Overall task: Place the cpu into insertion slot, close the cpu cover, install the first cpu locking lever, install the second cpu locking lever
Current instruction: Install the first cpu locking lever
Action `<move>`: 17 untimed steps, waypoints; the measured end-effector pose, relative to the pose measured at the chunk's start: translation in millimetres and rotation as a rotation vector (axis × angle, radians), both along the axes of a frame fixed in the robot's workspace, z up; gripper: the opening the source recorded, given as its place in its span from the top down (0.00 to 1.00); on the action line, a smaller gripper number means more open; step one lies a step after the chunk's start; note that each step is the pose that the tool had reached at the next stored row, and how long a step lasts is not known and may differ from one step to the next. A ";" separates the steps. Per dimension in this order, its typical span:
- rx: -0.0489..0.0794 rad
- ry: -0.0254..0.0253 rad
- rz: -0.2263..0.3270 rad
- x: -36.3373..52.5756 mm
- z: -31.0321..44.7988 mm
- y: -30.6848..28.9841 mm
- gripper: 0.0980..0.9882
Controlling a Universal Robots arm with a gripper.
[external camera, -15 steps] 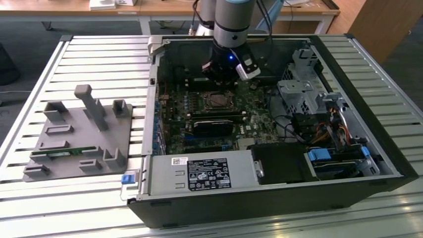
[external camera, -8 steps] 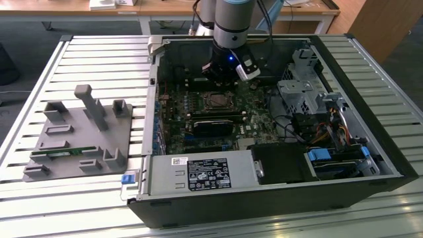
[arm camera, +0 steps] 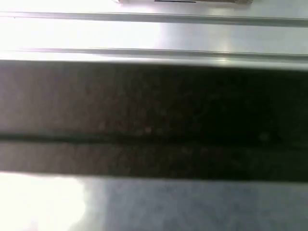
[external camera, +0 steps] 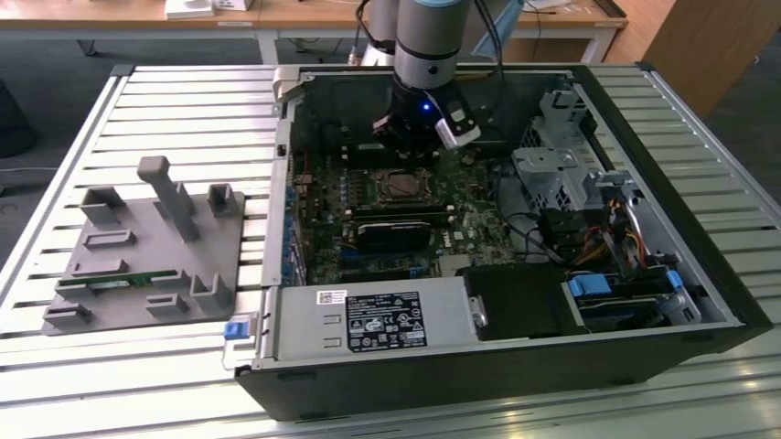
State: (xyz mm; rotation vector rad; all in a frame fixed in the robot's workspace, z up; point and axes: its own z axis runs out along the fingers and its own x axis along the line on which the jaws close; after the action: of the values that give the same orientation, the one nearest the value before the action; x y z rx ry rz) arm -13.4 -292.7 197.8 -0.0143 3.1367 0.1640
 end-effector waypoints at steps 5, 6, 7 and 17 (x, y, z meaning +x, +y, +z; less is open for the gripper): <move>0.000 0.0002 0.000 0.0 11.1 -0.1 0.99; -0.001 0.0003 0.000 0.0 12.9 -0.1 0.99; 0.000 0.0002 0.000 0.0 13.0 -0.1 0.99; 0.000 0.0002 0.000 0.4 13.1 -4.6 0.99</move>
State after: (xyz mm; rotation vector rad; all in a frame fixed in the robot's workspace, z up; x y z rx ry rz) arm -13.0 -297.4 210.9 -0.0143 3.1369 0.1633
